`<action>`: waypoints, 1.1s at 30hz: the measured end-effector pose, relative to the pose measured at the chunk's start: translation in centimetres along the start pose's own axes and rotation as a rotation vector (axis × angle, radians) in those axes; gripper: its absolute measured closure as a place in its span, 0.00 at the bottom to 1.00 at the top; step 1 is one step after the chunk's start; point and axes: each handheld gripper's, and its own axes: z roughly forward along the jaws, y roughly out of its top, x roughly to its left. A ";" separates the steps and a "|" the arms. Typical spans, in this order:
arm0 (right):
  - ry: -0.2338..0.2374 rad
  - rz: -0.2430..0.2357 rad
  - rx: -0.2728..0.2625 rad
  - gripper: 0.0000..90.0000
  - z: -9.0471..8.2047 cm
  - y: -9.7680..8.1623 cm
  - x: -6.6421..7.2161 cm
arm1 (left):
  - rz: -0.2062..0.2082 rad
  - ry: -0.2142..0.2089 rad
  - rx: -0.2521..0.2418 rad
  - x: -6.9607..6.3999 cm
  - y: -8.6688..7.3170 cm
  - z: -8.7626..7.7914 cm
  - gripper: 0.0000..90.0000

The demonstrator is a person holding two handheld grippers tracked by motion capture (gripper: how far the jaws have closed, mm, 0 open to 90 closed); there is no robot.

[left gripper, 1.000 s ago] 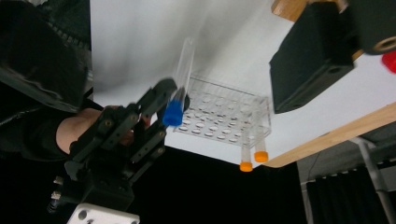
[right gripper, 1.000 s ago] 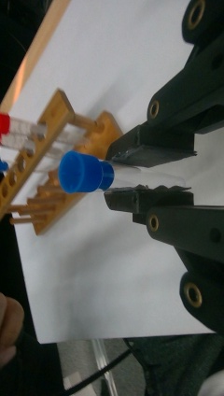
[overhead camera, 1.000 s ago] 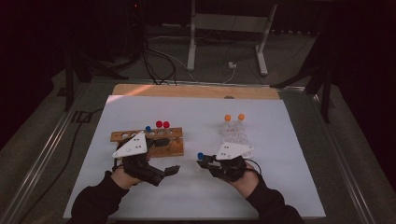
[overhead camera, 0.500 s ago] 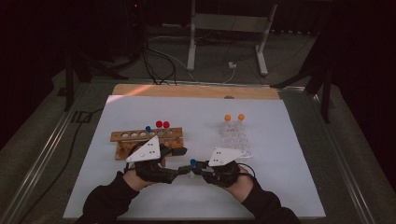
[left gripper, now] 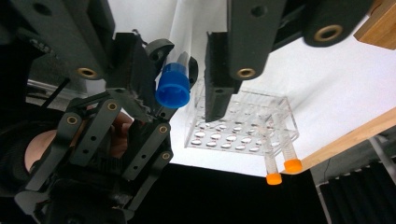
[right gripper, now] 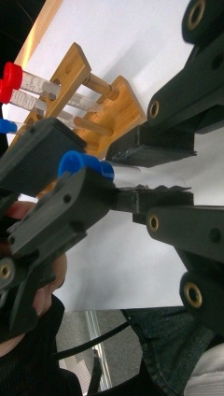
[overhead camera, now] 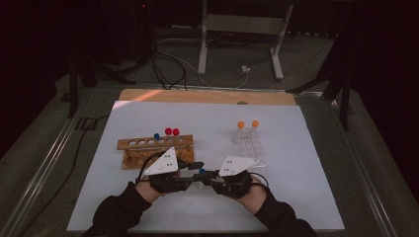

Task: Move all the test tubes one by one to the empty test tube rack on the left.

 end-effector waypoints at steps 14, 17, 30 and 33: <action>-0.046 0.011 -0.027 0.64 -0.5 -0.1 -0.2 | 0.013 0.013 -0.012 0.4 0.8 -1.2 0.85; -0.071 0.026 -0.059 0.50 -1.1 -0.2 -0.4 | 0.010 0.034 -0.018 0.9 1.1 -2.2 0.85; -0.103 0.089 -0.139 0.13 -2.6 0.0 -1.2 | 0.015 0.171 -0.030 3.1 2.2 -6.8 0.85; -0.078 0.082 -0.146 0.07 -2.8 -0.1 -1.4 | 0.009 0.206 -0.028 3.7 2.3 -7.8 0.85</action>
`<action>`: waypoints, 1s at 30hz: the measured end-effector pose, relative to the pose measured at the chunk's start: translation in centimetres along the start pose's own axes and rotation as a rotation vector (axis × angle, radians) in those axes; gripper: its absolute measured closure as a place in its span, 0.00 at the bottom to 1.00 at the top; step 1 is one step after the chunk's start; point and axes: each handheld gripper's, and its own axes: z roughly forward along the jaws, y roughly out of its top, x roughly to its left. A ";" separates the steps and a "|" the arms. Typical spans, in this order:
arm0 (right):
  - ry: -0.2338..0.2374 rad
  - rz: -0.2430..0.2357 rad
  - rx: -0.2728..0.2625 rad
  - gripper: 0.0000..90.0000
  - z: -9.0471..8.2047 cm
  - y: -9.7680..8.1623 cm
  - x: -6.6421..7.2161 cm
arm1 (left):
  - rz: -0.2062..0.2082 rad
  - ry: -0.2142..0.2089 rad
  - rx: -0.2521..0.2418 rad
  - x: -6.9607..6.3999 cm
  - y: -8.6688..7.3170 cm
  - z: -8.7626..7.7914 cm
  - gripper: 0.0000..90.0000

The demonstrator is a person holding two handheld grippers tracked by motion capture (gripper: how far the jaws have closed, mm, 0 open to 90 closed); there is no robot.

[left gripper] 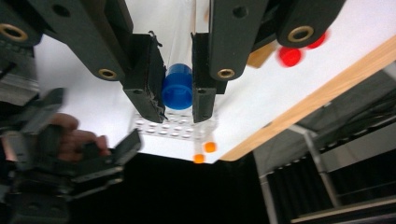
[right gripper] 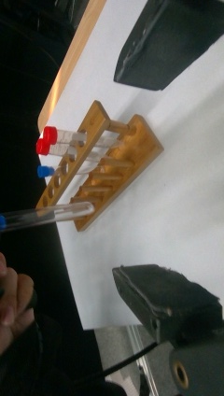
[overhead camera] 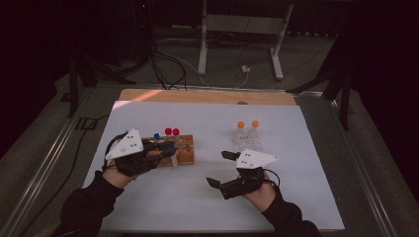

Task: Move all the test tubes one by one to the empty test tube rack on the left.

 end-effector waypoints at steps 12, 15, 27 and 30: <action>0.021 -0.053 -0.002 0.02 0.0 -0.2 0.3 | -0.041 0.122 0.010 3.4 -0.8 -2.2 0.85; 0.025 -0.064 -0.005 0.02 0.1 -0.2 0.4 | -0.052 0.153 0.017 4.2 -1.1 -2.4 0.85; 0.021 -0.060 -0.009 0.02 -0.1 -0.2 0.2 | -0.107 0.259 0.025 7.4 -2.8 -2.5 0.85; 0.021 -0.059 -0.008 0.02 -0.1 -0.2 0.2 | -0.121 0.268 0.021 7.9 -3.1 -2.3 0.85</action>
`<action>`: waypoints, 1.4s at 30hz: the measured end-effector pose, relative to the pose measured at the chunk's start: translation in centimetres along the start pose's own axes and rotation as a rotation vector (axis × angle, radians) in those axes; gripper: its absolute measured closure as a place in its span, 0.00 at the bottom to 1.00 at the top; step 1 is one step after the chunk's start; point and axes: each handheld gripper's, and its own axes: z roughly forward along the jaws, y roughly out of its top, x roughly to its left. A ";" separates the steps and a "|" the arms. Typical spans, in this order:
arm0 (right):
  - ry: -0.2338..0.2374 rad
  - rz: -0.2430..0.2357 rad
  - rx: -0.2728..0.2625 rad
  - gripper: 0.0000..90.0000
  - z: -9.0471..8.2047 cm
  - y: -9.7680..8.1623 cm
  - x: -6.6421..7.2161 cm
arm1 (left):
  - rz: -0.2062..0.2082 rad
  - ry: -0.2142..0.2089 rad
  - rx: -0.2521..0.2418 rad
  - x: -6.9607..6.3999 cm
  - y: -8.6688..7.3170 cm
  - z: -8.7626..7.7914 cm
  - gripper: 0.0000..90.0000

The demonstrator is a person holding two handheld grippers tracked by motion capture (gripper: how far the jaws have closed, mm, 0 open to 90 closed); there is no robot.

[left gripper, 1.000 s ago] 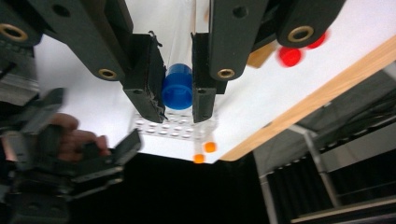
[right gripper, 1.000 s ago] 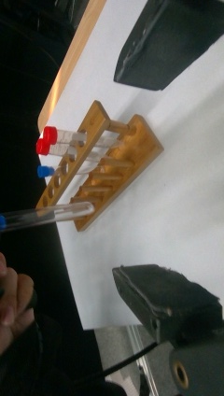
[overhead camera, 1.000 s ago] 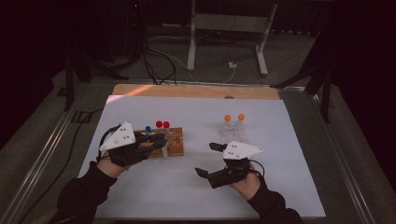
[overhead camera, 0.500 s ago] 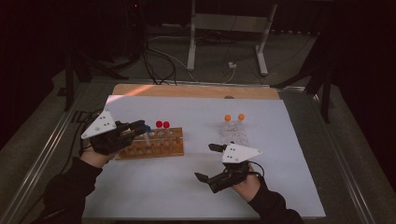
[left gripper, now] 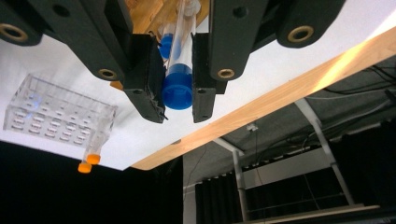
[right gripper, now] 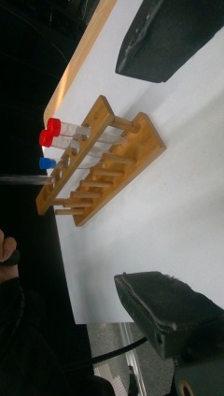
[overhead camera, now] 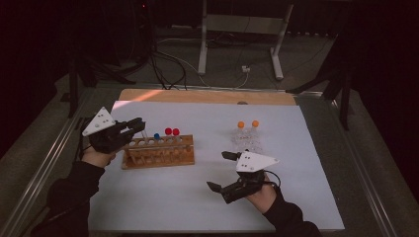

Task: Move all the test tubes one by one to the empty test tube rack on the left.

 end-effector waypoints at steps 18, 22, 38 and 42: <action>-0.007 0.009 0.014 0.02 -0.1 -0.2 -0.1 | -0.052 -0.012 0.044 0.0 -2.8 2.3 0.85; -0.008 0.003 0.017 0.02 0.0 -0.2 -0.1 | -0.065 -0.015 0.058 -0.1 -3.6 2.7 0.85; 0.000 0.005 0.016 0.02 -0.1 -0.2 -0.1 | -0.072 -0.006 0.092 -0.4 -5.3 3.7 0.85; 0.001 0.007 0.016 0.02 -0.1 -0.2 -0.1 | -0.079 -0.005 0.085 -0.4 -5.5 3.7 0.85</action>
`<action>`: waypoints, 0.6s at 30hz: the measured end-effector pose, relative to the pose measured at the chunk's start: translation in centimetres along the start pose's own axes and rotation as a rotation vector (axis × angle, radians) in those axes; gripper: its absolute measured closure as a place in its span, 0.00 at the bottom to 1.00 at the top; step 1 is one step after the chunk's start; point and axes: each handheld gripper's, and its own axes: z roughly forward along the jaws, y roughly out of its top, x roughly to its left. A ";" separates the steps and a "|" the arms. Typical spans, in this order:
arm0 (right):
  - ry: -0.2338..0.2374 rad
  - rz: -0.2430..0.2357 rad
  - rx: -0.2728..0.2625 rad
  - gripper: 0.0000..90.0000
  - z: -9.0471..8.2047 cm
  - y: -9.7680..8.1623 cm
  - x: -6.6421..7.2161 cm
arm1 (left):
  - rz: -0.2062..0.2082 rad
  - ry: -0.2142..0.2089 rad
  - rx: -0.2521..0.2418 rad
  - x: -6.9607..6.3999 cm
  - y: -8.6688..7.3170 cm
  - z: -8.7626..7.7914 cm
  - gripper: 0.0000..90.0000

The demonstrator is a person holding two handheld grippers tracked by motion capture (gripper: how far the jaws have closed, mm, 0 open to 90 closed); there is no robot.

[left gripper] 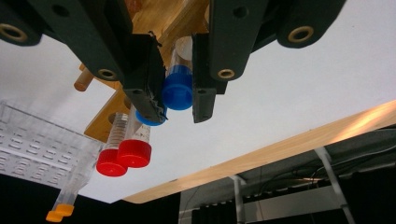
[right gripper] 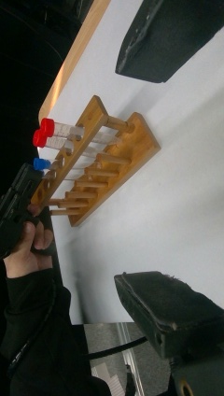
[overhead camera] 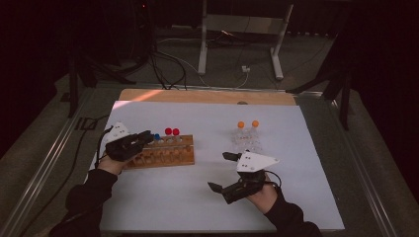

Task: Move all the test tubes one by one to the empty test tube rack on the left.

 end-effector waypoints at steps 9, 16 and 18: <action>-0.002 0.001 -0.007 0.02 -0.1 0.1 -0.1 | -0.012 -0.008 -0.033 0.1 0.4 -0.5 0.77; -0.019 -0.031 -0.033 0.02 -0.9 0.5 -0.7 | -0.009 -0.053 -0.110 -0.3 1.5 -3.1 0.62; -0.014 -0.026 -0.063 0.02 -1.3 0.6 -1.2 | -0.001 -0.077 -0.117 -0.8 1.8 -3.7 0.56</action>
